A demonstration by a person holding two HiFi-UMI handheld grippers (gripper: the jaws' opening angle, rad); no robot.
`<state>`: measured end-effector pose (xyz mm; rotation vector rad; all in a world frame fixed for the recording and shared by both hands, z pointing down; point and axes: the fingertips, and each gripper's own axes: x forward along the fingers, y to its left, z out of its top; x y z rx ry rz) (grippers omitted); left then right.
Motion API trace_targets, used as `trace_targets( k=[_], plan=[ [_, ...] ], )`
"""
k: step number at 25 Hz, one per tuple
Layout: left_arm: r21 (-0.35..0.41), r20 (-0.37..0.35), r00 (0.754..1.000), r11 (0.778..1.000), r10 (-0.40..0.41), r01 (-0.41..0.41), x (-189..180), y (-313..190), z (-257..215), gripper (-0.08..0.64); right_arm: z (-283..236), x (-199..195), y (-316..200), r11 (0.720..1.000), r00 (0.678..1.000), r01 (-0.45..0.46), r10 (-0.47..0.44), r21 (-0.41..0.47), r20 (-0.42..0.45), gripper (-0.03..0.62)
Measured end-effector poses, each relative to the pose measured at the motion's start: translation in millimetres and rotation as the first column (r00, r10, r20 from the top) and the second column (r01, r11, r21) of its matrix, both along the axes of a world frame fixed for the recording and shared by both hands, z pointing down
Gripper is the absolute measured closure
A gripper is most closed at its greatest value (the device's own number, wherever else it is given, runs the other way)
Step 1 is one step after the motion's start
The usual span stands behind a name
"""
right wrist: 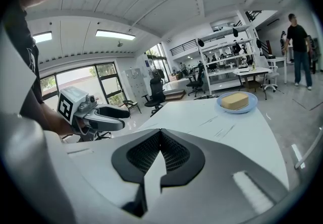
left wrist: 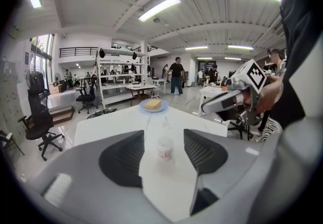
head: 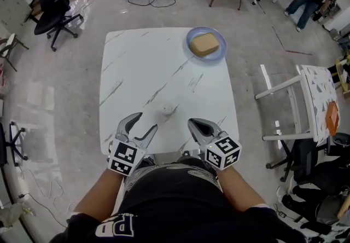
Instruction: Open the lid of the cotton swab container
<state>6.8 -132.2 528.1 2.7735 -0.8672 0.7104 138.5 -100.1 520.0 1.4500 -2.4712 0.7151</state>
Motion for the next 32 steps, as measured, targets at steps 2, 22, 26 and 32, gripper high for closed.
trace_targets(
  k=[2, 22, 26, 32],
  plan=[
    [-0.003, 0.007, 1.000, 1.000, -0.001, 0.001, 0.0, -0.3, 3.7, 0.272, 1.2, 1.5, 0.2, 1.000, 1.000, -0.003, 0.003, -0.003, 0.001, 0.592],
    [-0.135, 0.110, 0.994, 0.991, 0.019, -0.004, 27.0, -6.3, 107.6, 0.272, 15.3, 19.4, 8.6, 0.999, 1.000, 0.016, -0.016, -0.048, -0.011, 0.592],
    [-0.158, 0.171, 0.985, 0.987, 0.023, 0.005, 32.8, -12.9, 134.0, 0.272, 17.8, 25.3, 9.6, 0.998, 1.000, 0.012, -0.014, -0.055, -0.020, 0.592],
    [-0.182, 0.195, 0.980, 0.983, 0.037, -0.001, 46.6, -21.1, 161.9, 0.267, 22.6, 35.4, 13.3, 0.997, 1.000, 0.007, -0.009, -0.080, -0.029, 0.592]
  ],
)
